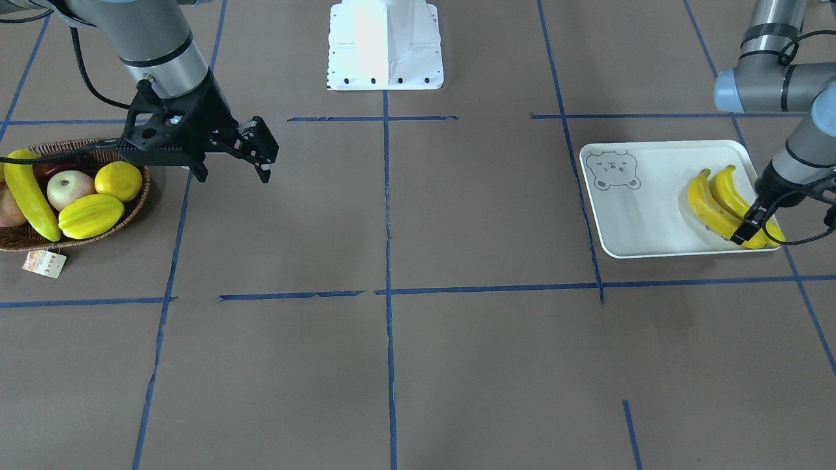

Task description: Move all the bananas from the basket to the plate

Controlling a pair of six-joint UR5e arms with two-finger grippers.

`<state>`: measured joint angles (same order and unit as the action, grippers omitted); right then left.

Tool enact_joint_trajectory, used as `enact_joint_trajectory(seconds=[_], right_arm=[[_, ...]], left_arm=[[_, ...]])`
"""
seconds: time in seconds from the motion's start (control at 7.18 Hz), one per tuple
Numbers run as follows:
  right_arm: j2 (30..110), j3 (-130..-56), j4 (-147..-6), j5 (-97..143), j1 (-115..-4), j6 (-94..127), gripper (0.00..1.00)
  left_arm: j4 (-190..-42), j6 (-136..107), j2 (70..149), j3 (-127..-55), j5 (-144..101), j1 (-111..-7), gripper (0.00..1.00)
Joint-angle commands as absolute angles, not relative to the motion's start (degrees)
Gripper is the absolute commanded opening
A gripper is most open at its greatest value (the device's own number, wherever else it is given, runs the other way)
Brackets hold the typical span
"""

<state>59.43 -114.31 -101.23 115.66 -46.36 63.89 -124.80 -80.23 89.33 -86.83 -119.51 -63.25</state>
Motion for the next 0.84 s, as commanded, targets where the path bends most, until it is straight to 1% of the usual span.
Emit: enact_joint_trajectory(seconds=[0.0,0.14,0.28,0.42,0.56,0.7], right_arm=[[60.5,-114.4,-101.3,115.8,-47.1,63.6,1.00],[62.0,-114.6,-101.3,116.0,-47.9,61.5,1.00],[63.4,-114.8,-102.8,116.3,-49.3,56.5,1.00],[63.6,-116.8,-108.8,116.4,-49.9,50.5,1.00],[65.5,-119.6,-112.0,116.4,-51.5,44.5,1.00],[69.2,-120.8,-111.3,116.5,-52.3,41.7,1.00]], left_arm=[[-124.4,-75.7,89.6,-87.5,-131.0,-70.2,1.00],[-124.5,-75.6,89.6,-90.1,-132.7,-70.3,1.00],[-124.4,-75.5,91.1,-91.3,-134.6,-70.1,1.00],[-124.4,-71.5,91.2,-92.9,-135.8,-69.4,1.00],[-124.3,-62.9,91.1,-94.6,-135.8,-68.7,1.00],[-124.2,-53.6,91.0,-94.6,-135.8,-68.5,1.00]])
